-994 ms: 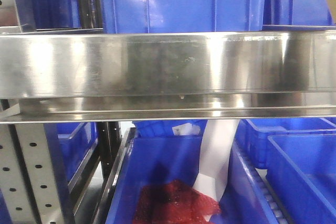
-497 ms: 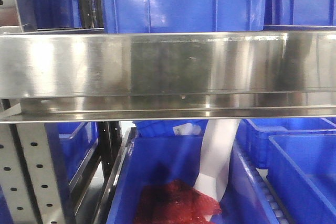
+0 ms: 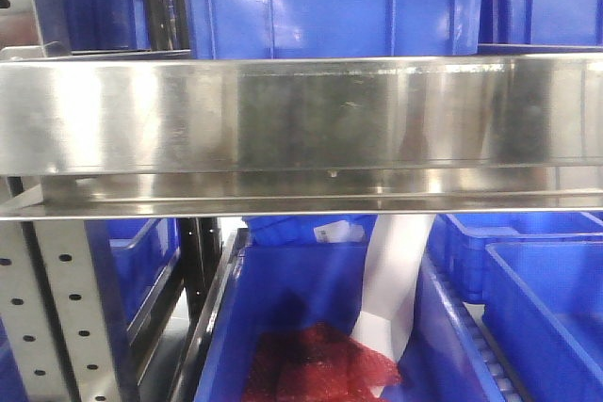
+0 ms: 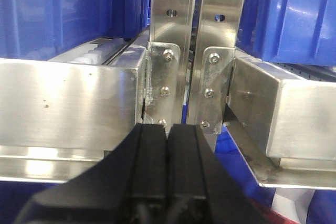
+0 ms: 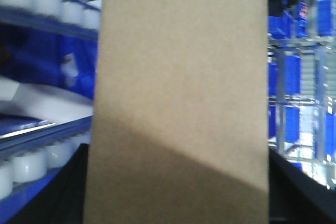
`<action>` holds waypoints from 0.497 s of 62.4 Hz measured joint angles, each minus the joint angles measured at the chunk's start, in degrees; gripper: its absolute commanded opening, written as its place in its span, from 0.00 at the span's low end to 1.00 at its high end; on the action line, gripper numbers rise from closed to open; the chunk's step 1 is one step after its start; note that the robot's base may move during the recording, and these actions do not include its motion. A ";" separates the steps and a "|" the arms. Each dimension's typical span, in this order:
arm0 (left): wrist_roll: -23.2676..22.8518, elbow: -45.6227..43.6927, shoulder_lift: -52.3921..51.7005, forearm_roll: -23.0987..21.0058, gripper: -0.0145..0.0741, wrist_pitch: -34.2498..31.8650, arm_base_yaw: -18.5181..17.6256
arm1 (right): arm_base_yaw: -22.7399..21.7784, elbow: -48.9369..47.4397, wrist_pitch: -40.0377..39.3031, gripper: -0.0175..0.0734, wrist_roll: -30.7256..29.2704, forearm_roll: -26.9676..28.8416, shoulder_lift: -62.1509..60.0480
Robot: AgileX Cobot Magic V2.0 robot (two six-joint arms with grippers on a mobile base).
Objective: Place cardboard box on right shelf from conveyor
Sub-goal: 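Raise the box with the right gripper above the upper steel shelf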
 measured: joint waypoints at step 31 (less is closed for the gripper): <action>0.00 0.00 0.00 0.00 0.03 0.00 0.00 | -2.66 0.00 -18.73 0.37 -1.94 0.67 16.48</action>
